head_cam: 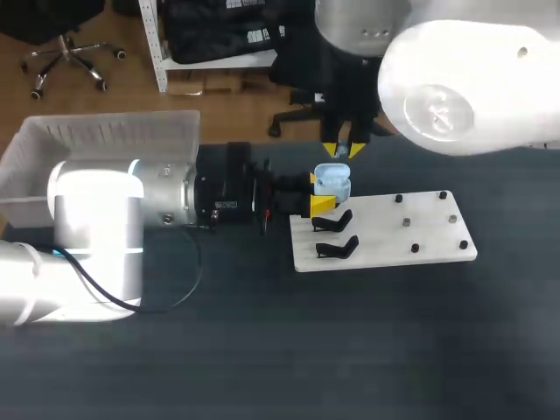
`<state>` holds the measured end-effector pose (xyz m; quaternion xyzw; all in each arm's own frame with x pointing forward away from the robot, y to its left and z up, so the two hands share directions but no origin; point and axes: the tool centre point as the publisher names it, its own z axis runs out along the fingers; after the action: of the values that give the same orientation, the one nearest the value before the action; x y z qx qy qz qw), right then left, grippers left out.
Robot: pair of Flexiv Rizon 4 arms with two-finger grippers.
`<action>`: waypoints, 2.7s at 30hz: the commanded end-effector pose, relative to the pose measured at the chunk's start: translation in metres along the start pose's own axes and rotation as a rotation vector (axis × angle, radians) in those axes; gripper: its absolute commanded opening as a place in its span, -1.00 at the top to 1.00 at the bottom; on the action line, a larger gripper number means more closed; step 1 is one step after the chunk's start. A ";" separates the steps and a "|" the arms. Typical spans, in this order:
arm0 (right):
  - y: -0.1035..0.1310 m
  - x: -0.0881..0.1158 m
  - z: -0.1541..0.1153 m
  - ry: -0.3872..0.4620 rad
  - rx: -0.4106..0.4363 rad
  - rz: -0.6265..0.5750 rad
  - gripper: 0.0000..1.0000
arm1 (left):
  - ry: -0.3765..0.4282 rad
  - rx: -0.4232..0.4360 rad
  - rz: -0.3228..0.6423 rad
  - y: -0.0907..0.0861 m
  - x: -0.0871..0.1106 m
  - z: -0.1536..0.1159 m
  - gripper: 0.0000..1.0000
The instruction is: Pick up each earbud case from the left stands, insert the matching earbuds, close the lid, and place the case in the box.
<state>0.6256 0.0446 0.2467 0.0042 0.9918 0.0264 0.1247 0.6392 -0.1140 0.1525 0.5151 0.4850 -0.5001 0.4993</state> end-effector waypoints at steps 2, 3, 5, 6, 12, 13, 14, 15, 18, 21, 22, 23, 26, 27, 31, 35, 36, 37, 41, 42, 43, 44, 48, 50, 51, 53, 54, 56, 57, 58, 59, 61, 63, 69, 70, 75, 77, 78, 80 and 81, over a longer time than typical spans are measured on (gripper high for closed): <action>-0.001 0.001 0.000 -0.002 -0.001 0.001 1.00 | -0.005 -0.006 0.004 -0.001 0.001 0.000 1.00; -0.001 0.001 0.000 -0.002 -0.001 0.001 1.00 | -0.005 -0.006 0.004 -0.001 0.001 0.000 1.00; -0.001 0.001 0.000 -0.002 -0.001 0.001 1.00 | -0.005 -0.006 0.004 -0.001 0.001 0.000 1.00; -0.001 0.001 0.000 -0.002 -0.001 0.001 1.00 | -0.005 -0.006 0.004 -0.001 0.001 0.000 1.00; 0.006 0.001 0.002 0.006 0.031 -0.051 1.00 | -0.005 -0.006 0.004 -0.001 0.001 0.000 1.00; 0.006 0.000 0.002 0.007 0.042 -0.062 1.00 | -0.005 -0.006 0.004 -0.001 0.001 0.000 1.00; 0.007 0.000 0.002 0.013 0.044 -0.070 1.00 | -0.005 -0.006 0.004 -0.001 0.001 0.000 1.00; 0.008 0.000 0.003 0.014 0.054 -0.080 1.00 | -0.005 -0.006 0.004 -0.001 0.001 0.000 1.00; 0.012 0.002 0.005 0.030 0.079 -0.118 1.00 | -0.005 -0.006 0.004 -0.001 0.001 0.000 1.00; 0.014 0.003 0.010 0.048 0.091 -0.142 1.00 | -0.005 -0.006 0.004 -0.001 0.001 0.000 1.00; 0.014 0.004 0.011 0.050 0.099 -0.151 1.00 | -0.005 -0.006 0.004 -0.001 0.001 0.000 1.00; 0.015 0.005 0.013 0.060 0.100 -0.161 1.00 | -0.005 -0.006 0.004 -0.001 0.001 0.000 1.00; 0.016 0.008 0.016 0.069 0.109 -0.186 1.00 | -0.005 -0.006 0.004 -0.001 0.001 0.000 1.00; 0.016 0.009 0.017 0.072 0.110 -0.192 1.00 | -0.005 -0.006 0.004 -0.001 0.001 0.000 1.00; 0.019 0.013 0.018 0.082 0.117 -0.226 1.00 | -0.005 -0.006 0.004 -0.001 0.001 0.000 1.00; 0.019 0.015 0.022 0.091 0.122 -0.240 1.00 | -0.005 -0.006 0.004 -0.001 0.001 0.000 1.00; 0.018 0.016 0.023 0.093 0.121 -0.242 1.00 | -0.005 -0.006 0.004 -0.001 0.001 0.000 1.00; 0.018 0.016 0.024 0.094 0.118 -0.243 1.00 | -0.005 -0.006 0.004 -0.001 0.001 0.000 1.00; 0.016 0.017 0.030 0.103 0.116 -0.247 1.00 | -0.005 -0.006 0.004 -0.001 0.001 0.000 1.00; 0.017 0.017 0.031 0.105 0.117 -0.249 1.00 | -0.005 -0.006 0.004 -0.001 0.001 0.000 1.00; 0.017 0.017 0.031 0.103 0.118 -0.252 1.00 | -0.005 -0.006 0.004 -0.001 0.001 0.000 1.00; 0.017 0.017 0.031 0.101 0.118 -0.253 1.00 | -0.005 -0.006 0.004 -0.001 0.001 0.000 1.00; 0.017 0.016 0.030 0.093 0.118 -0.257 1.00 | -0.005 -0.006 0.004 -0.001 0.001 0.000 1.00; 0.017 0.016 0.031 0.091 0.117 -0.258 1.00 | -0.005 -0.006 0.004 -0.001 0.001 0.000 1.00; 0.016 0.016 0.031 0.090 0.116 -0.258 1.00 | -0.005 -0.006 0.004 -0.001 0.001 0.000 1.00; 0.016 0.015 0.031 0.088 0.114 -0.258 1.00 | -0.005 -0.006 0.004 -0.001 0.001 0.000 1.00; 0.016 0.015 0.031 0.087 0.113 -0.258 1.00 | -0.005 -0.006 0.004 -0.001 0.001 0.000 1.00; 0.016 0.015 0.031 0.087 0.114 -0.259 1.00 | -0.005 -0.006 0.004 -0.001 0.001 0.000 1.00; 0.016 0.015 0.031 0.087 0.114 -0.260 1.00 | -0.005 -0.006 0.004 -0.001 0.001 0.000 1.00; 0.016 0.015 0.031 0.088 0.114 -0.261 1.00 | -0.005 -0.006 0.004 -0.001 0.001 0.000 1.00; 0.016 0.015 0.031 0.088 0.115 -0.262 1.00 | -0.005 -0.006 0.004 -0.001 0.001 0.000 1.00; 0.016 0.016 0.032 0.089 0.115 -0.263 1.00 | -0.005 -0.006 0.004 -0.001 0.001 0.000 1.00; 0.016 0.015 0.033 0.090 0.116 -0.263 1.00 | -0.005 -0.006 0.004 -0.001 0.001 0.000 1.00; 0.017 0.014 0.035 0.091 0.116 -0.265 1.00 | -0.005 -0.006 0.004 -0.001 0.001 0.000 1.00; 0.017 0.013 0.035 0.091 0.116 -0.266 1.00 | -0.005 -0.006 0.004 -0.001 0.001 0.000 1.00; 0.018 0.012 0.036 0.091 0.116 -0.267 1.00 | -0.005 -0.006 0.004 -0.001 0.001 0.000 1.00; 0.018 0.011 0.036 0.091 0.118 -0.267 1.00 | -0.005 -0.006 0.004 -0.001 0.001 0.000 1.00; 0.018 0.011 0.037 0.091 0.118 -0.267 1.00 | -0.005 -0.006 0.004 -0.001 0.001 0.000 1.00; 0.017 0.010 0.037 0.091 0.120 -0.267 1.00 | -0.005 -0.006 0.004 -0.001 0.001 0.000 1.00; 0.017 0.010 0.037 0.092 0.121 -0.267 1.00 | -0.005 -0.006 0.004 -0.001 0.001 0.000 1.00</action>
<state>0.6240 0.0632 0.2093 -0.1217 0.9880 -0.0486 0.0822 0.6392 -0.1140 0.1525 0.5151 0.4850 -0.5001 0.4993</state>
